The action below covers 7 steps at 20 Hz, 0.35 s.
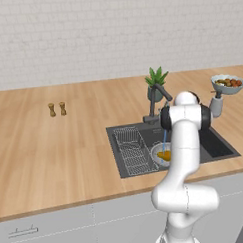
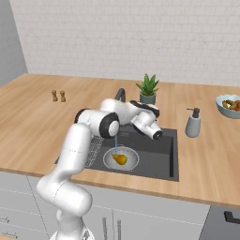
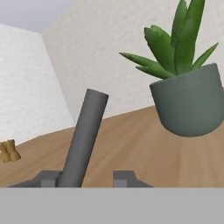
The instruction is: Put the colander in the sink, put the pear in the colander, and turn on the sink faucet and pour water over the colander.
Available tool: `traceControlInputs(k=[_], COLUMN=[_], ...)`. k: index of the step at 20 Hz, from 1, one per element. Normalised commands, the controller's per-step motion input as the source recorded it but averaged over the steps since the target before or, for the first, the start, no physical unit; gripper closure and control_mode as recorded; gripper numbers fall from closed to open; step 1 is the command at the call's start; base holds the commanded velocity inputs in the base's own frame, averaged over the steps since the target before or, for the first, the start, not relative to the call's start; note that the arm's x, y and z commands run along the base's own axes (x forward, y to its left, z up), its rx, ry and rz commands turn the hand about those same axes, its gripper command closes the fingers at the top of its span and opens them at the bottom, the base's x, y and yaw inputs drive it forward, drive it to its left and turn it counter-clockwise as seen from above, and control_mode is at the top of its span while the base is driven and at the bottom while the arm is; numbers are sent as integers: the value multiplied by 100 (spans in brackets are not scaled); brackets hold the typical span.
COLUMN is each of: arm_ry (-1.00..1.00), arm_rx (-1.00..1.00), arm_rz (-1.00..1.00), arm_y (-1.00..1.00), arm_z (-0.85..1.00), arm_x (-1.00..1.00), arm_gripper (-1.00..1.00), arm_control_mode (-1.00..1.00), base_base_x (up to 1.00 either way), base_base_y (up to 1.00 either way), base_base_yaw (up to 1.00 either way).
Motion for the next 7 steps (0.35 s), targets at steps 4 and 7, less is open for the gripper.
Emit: traceControlInputs(k=[4,7], arm_ry=[-5,-10], arm_rx=[6,9], arm_rz=[0,0], arm_y=[-60,-61], arm_z=[5,33], arm_x=[-53,-44], arm_gripper=[100,100], arm_control_mode=[-100,-100], base_base_x=[0,0], base_base_y=[0,0], base_base_yaw=[0,0])
